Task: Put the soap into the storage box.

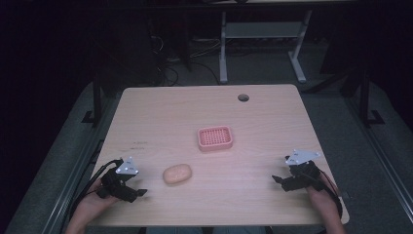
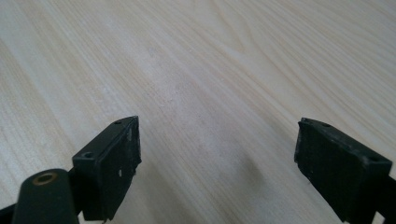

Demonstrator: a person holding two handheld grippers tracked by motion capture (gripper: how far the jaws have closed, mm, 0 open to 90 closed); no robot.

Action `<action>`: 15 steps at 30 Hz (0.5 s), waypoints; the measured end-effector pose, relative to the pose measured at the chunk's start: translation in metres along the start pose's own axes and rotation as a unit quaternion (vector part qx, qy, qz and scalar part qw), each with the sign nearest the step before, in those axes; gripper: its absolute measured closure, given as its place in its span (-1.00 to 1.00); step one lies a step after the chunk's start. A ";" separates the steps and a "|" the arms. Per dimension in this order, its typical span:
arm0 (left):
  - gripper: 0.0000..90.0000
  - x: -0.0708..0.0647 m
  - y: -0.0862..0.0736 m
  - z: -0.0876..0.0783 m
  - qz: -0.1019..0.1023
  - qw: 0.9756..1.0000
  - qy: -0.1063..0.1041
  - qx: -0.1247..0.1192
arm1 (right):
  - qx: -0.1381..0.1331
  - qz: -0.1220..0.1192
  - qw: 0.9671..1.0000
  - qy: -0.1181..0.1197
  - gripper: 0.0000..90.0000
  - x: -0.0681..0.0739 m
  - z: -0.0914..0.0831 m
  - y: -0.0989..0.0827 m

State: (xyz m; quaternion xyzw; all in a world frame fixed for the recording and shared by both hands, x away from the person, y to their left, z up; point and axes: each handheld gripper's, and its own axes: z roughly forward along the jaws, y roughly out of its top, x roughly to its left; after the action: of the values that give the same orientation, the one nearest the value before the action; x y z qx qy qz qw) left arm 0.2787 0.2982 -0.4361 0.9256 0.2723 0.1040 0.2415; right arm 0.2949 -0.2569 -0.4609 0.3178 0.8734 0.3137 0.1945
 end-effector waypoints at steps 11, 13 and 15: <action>-0.47 -0.003 0.008 0.000 0.008 1.000 0.001 -0.003 | -0.005 -0.002 1.000 0.000 -0.69 0.002 -0.002 0.000; -0.47 -0.004 0.010 0.000 0.011 1.000 0.002 -0.001 | -0.006 -0.002 1.000 0.000 -0.69 0.002 -0.002 0.000; -0.47 -0.005 0.011 -0.001 0.014 1.000 0.003 0.000 | -0.006 -0.003 1.000 0.000 -0.69 0.002 -0.002 0.000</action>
State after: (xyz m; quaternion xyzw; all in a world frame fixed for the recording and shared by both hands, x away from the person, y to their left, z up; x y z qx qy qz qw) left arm 0.2798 0.2875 -0.4300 0.9289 0.2602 0.1104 0.2394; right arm 0.2925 -0.2568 -0.4595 0.3136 0.8726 0.3181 0.1974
